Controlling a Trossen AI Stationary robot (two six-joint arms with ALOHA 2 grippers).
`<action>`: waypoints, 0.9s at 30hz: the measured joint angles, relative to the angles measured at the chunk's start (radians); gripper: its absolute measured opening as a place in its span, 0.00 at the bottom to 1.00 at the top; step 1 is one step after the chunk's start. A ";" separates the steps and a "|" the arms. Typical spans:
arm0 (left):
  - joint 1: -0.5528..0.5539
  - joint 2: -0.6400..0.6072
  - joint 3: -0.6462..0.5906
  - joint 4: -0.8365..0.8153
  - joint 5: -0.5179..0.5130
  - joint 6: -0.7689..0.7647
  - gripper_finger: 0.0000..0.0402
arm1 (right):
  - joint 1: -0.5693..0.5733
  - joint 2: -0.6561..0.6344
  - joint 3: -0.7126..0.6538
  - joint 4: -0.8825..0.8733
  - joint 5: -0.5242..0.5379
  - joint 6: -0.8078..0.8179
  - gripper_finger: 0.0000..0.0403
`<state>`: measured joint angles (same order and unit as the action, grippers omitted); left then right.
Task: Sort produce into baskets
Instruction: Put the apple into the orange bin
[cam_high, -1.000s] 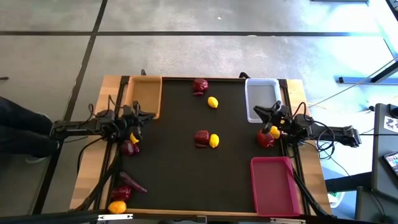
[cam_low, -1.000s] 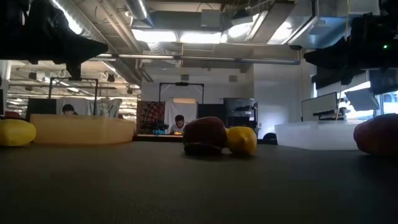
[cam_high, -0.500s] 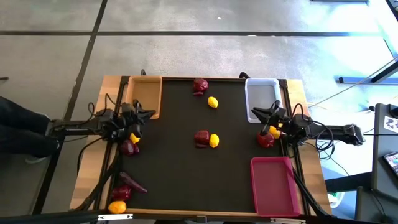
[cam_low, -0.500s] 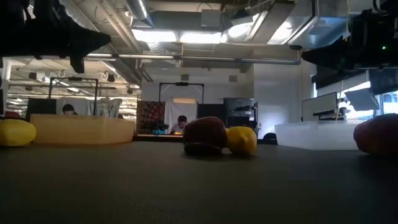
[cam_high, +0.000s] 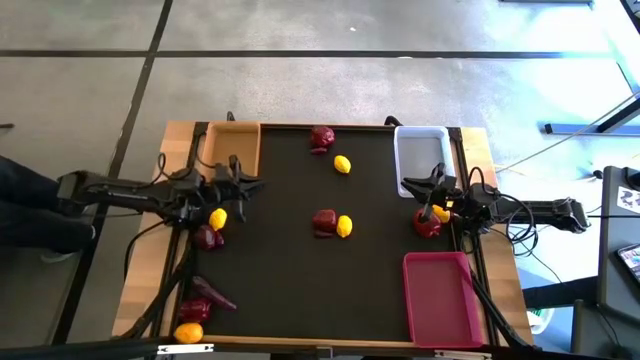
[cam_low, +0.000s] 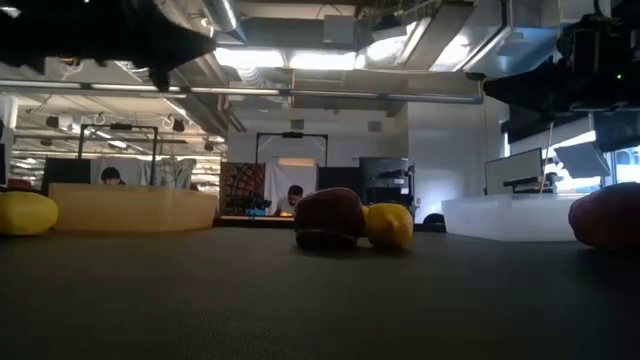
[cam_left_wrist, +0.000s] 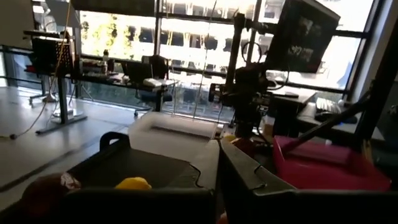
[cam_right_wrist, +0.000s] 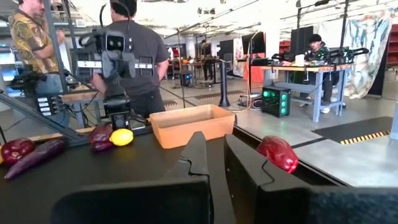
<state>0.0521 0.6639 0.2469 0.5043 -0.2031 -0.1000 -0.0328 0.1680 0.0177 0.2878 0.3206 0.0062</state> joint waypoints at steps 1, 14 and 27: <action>0.000 0.032 0.019 0.026 0.000 0.002 0.02 | 0.000 0.000 0.000 -0.001 0.000 -0.019 0.06; 0.025 0.221 0.097 0.316 -0.009 -0.007 0.04 | 0.000 0.000 0.000 0.008 0.000 -0.063 0.06; 0.073 0.394 0.222 0.292 0.055 -0.033 0.55 | 0.000 0.000 0.000 0.073 -0.018 -0.034 0.07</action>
<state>0.1253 1.0580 0.4685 0.7960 -0.1484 -0.1327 -0.0326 0.1680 0.0177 0.3613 0.3027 -0.0279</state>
